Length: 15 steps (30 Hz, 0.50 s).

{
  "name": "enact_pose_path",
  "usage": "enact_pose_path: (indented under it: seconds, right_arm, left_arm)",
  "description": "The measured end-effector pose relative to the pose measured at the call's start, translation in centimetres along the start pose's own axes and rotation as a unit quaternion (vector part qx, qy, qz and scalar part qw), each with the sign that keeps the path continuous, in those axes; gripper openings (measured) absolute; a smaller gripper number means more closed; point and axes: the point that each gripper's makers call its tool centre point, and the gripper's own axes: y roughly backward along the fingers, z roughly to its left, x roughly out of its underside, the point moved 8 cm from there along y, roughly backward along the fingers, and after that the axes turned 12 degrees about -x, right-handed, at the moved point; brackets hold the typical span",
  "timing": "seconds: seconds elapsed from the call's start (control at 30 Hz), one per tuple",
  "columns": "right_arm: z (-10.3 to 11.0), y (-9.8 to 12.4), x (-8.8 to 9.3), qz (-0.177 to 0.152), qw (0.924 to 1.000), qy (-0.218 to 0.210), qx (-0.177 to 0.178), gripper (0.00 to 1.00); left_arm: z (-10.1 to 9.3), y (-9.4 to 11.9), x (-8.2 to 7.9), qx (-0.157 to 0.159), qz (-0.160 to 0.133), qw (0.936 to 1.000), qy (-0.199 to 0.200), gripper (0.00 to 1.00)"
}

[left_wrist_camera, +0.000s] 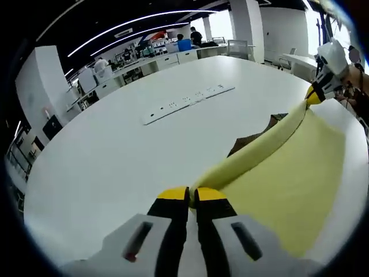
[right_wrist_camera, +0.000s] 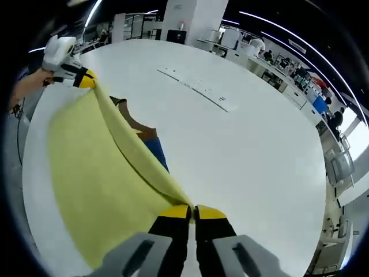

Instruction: Fold the garment on the visible template until the final outline fits inside the template.

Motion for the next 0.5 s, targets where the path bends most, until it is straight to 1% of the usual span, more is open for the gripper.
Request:
enact_pose_path:
  seconds: [0.13, 0.2, 0.27, 0.33, 0.43, 0.47, 0.5]
  right_arm:
    - [-0.1, -0.9, 0.2, 0.011, 0.9999, 0.007, -0.001, 0.00]
    - [-0.2, -0.9, 0.1, 0.009, 0.9999, 0.009, 0.000, 0.00]
    - [-0.5, -0.9, 0.1, 0.003, 1.0000, -0.006, -0.003, 0.00]
    - [-0.8, -0.8, 0.2, 0.000, 0.9999, -0.013, -0.003, 0.04]
    - [-1.0, -0.3, 0.6, -0.005, 0.9995, -0.031, -0.005, 0.16]
    - [-0.7, -0.1, 0.7, -0.006, 0.9993, -0.035, -0.009, 0.19]
    - [-0.6, 0.1, 0.7, -0.007, 0.9993, -0.035, -0.011, 0.24]
  left_arm:
    - [0.0, -0.6, 0.5, 0.002, 0.008, 0.9999, -0.007, 0.02]
    - [0.0, -0.7, 0.7, 0.004, 0.011, 0.9999, -0.006, 0.02]
    - [0.1, -1.0, 0.8, 0.005, 0.012, 0.9999, -0.002, 0.03]
    - [0.2, -1.1, 0.8, 0.007, 0.013, 0.9999, -0.002, 0.04]
    - [0.8, -0.8, 0.6, 0.010, 0.003, 0.9999, -0.005, 0.10]
    - [1.0, -0.7, 0.5, 0.012, -0.002, 0.9999, -0.008, 0.13]
    - [1.1, -0.5, 0.5, 0.016, -0.005, 0.9998, -0.013, 0.19]
